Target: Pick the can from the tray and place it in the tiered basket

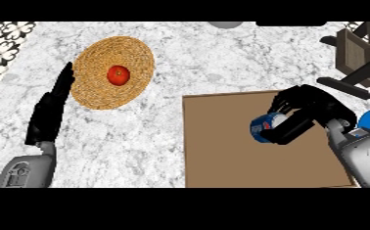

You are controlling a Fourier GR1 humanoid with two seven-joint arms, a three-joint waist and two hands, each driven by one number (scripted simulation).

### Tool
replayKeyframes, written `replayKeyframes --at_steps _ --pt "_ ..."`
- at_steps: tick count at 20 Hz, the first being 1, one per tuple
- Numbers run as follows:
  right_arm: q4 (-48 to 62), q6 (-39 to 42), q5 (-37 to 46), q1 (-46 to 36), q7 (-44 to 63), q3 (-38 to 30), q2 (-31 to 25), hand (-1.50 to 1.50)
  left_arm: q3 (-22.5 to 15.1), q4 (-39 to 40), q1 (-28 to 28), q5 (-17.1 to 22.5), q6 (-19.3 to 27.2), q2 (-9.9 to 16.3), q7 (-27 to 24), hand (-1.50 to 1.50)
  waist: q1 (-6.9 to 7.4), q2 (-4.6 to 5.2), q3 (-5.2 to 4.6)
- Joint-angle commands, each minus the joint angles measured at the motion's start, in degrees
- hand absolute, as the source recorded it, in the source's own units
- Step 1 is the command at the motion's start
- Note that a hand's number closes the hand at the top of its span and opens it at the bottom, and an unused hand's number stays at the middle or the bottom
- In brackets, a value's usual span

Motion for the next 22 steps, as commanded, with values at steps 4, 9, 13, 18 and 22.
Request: replayKeyframes --at_steps 4,9,13,18,22 --pt "8.25 -2.70 14.49 -22.31 8.50 3.21 -0.46 1.50 -1.21 -0.82 -2.11 0.37 -2.08 0.19 1.22 0.00 3.97 0.54 -0.23" --pt "17.32 -7.78 24.23 -36.60 7.70 2.11 2.81 1.50 -2.27 -0.61 -1.88 -0.96 -1.04 -0.83 1.00 0.00 3.82 0.49 -0.17" --pt "19.55 -14.78 33.12 -42.39 5.84 -0.48 2.22 1.50 -1.58 -0.18 -0.78 -0.32 -1.79 -0.18 -0.48 0.00 2.91 0.23 -0.17" --pt "25.70 -14.15 40.70 -52.94 4.37 -2.41 0.29 1.50 -1.31 -1.16 -1.05 -0.58 -1.00 -0.52 1.28 0.00 2.16 0.24 -0.12" --pt "29.45 -10.28 44.30 -57.06 2.51 -4.03 -3.68 1.50 -0.63 -1.05 -1.65 -0.66 -0.54 -0.46 2.75 0.00 0.83 0.06 -0.07"
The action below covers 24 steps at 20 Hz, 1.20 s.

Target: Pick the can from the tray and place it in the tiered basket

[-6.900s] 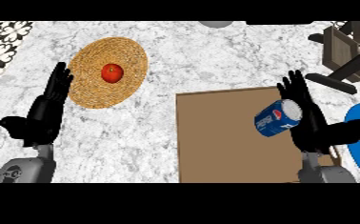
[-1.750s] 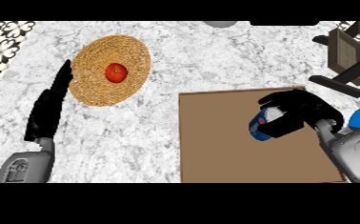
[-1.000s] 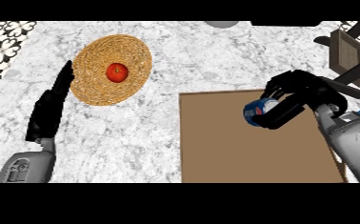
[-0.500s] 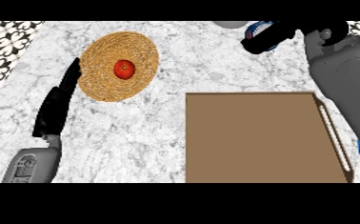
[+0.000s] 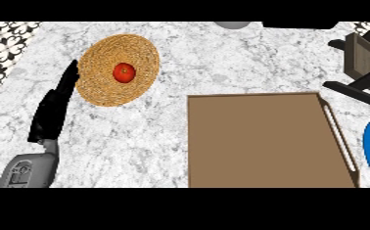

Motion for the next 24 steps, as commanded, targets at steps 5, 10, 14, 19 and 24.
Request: replayKeyframes --at_steps 5,10,14,19,24 --pt "15.81 8.18 5.91 -12.61 -4.80 -1.78 -6.98 1.50 0.46 -2.98 1.38 0.81 -1.31 0.82 0.91 0.00 0.13 0.16 0.04" --pt "21.40 7.61 4.02 -15.92 -9.77 -7.52 -6.59 1.50 0.74 -0.42 0.54 0.30 -0.59 0.00 -0.51 0.00 -0.58 0.24 0.06" --pt "23.79 8.94 5.99 -12.76 -16.22 -6.83 -8.26 1.50 0.43 -0.17 1.69 -0.86 0.55 -0.75 -1.52 0.00 -1.04 0.15 0.08" --pt "32.40 8.87 12.01 -14.17 -22.54 -3.91 -10.66 1.50 0.74 -0.10 -0.45 -0.46 -0.37 -0.13 0.53 0.00 -0.29 0.50 0.06" --pt "37.89 10.67 18.53 -13.07 -27.54 0.22 -16.31 1.50 -0.64 -2.37 2.20 -1.19 0.66 -1.81 -0.90 0.00 0.26 0.59 0.07"
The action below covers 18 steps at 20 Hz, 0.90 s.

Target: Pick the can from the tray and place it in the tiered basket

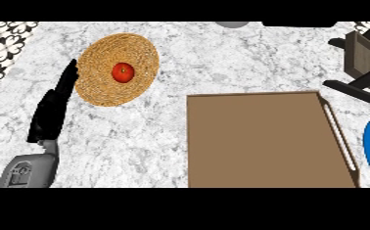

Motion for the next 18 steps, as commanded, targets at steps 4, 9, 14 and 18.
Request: replayKeyframes --at_steps 4,9,14,18 --pt "8.64 -0.23 7.39 -1.58 -6.13 2.47 -4.82 1.50 0.00 1.10 -1.42 -0.69 0.54 -0.40 0.33 0.00 0.07 0.05 0.02" --pt "13.64 0.72 6.79 -1.71 -15.98 0.18 -8.53 1.50 0.02 -1.21 -1.28 -0.64 0.17 -0.07 1.91 0.00 0.39 0.04 0.09" --pt "17.33 -0.34 4.50 -0.69 -19.16 -3.54 -7.01 1.50 1.14 2.25 -4.01 0.25 -0.66 0.33 1.24 0.00 0.08 0.24 0.08" --pt "19.82 0.03 2.58 0.85 -21.89 -6.47 -8.20 1.50 0.17 1.58 -0.31 -0.36 -0.46 -0.57 -1.21 0.00 0.42 0.20 0.09"
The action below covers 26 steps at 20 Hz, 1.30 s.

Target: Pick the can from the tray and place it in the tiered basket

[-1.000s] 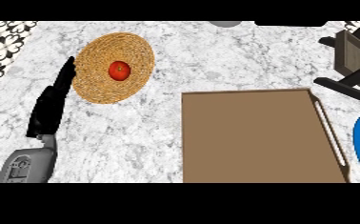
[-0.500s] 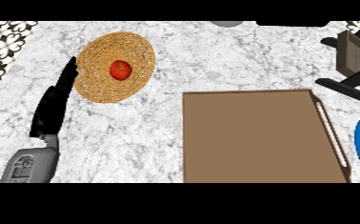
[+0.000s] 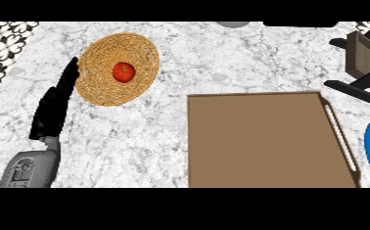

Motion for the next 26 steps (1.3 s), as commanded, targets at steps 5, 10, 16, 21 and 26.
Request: replayKeyframes --at_steps 5,10,16,21,26 --pt "7.05 1.19 -8.40 1.14 4.08 -9.99 -0.02 1.50 -0.79 -2.53 3.20 0.20 -0.96 -0.27 -0.63 0.00 0.69 -0.23 0.06" --pt "6.63 -0.06 -8.76 4.14 0.47 -11.04 -0.44 -1.50 0.38 0.26 0.76 0.38 -0.70 -0.10 -1.31 0.00 0.29 0.16 0.02" --pt "3.55 -8.25 -12.28 6.85 -2.86 -15.65 -3.15 -1.50 0.42 2.25 -1.89 -0.83 0.33 -0.30 -1.01 0.00 -0.54 0.05 0.04" --pt "0.16 -11.46 -13.29 5.40 -1.08 -17.48 -3.55 -1.50 2.71 1.29 -0.61 1.39 -2.49 2.42 -0.78 0.00 -0.82 -0.34 -0.01" --pt "0.08 -8.08 -12.78 2.47 4.40 -18.31 -9.46 -1.50 0.40 -1.44 1.12 -0.78 -0.14 -0.15 -0.08 0.00 -0.92 -0.50 -0.03"
